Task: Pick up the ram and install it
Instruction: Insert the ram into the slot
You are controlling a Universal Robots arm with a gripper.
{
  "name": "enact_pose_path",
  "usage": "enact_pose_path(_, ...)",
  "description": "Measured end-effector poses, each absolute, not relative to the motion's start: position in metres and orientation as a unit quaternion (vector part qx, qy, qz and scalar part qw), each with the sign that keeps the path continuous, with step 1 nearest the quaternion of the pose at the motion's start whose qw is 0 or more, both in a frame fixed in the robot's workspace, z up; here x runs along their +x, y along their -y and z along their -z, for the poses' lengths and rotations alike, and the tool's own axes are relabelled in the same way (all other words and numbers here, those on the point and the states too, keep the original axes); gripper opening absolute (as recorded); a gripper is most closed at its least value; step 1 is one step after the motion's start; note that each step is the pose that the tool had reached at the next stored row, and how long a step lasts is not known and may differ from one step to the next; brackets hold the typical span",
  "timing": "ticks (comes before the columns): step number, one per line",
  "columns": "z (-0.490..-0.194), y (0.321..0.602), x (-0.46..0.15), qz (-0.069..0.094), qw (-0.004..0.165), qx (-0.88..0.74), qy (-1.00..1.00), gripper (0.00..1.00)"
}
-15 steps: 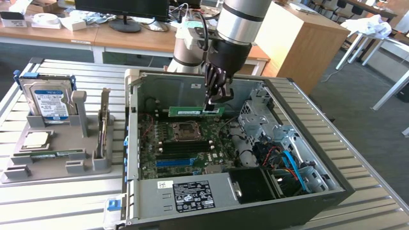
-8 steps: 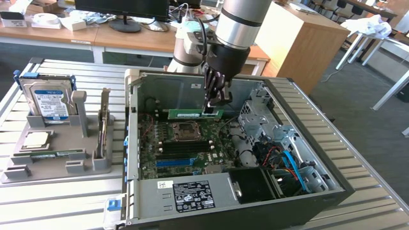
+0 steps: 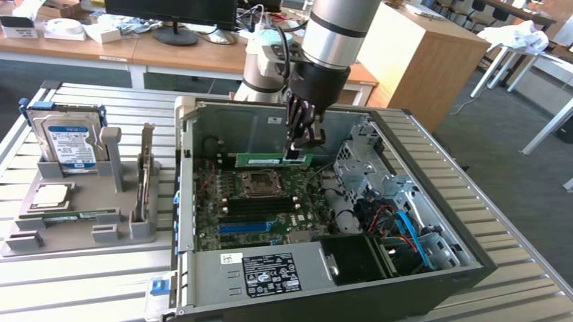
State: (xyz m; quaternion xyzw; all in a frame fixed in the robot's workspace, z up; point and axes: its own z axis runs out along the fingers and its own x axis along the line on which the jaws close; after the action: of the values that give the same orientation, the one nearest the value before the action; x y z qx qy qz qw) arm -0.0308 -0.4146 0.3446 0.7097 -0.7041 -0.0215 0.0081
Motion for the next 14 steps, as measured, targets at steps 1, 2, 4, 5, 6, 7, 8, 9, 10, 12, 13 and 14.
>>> enact_pose_path(1,-0.3441,0.4146,-0.0308,0.021,0.008,0.710,0.704,0.11)
enact_pose_path(2,-0.3436,0.4147,-0.0308,0.021,0.008,0.710,0.704,0.11)
enact_pose_path(4,-0.3424,0.4147,-0.0308,0.021,0.008,0.710,0.704,0.11)
enact_pose_path(5,-0.3418,0.4147,-0.0308,0.021,0.008,0.710,0.704,0.11)
enact_pose_path(6,-0.3412,0.4147,-0.0308,0.021,0.008,0.710,0.704,0.11)
enact_pose_path(7,-0.3411,0.4147,-0.0308,0.021,0.008,0.710,0.704,0.11)
enact_pose_path(8,-0.3411,0.4147,-0.0308,0.021,0.008,0.710,0.704,0.11)
enact_pose_path(9,-0.3411,0.4147,-0.0308,0.021,0.008,0.710,0.704,0.11)
enact_pose_path(10,-0.3411,0.4147,-0.0308,0.021,0.008,0.710,0.704,0.11)
enact_pose_path(12,-0.3410,0.4147,-0.0308,0.021,0.008,0.710,0.704,0.11)
enact_pose_path(13,-0.3410,0.4147,-0.0308,0.021,0.008,0.710,0.704,0.11)
enact_pose_path(14,-0.3410,0.4147,-0.0308,0.021,0.008,0.710,0.704,0.11)
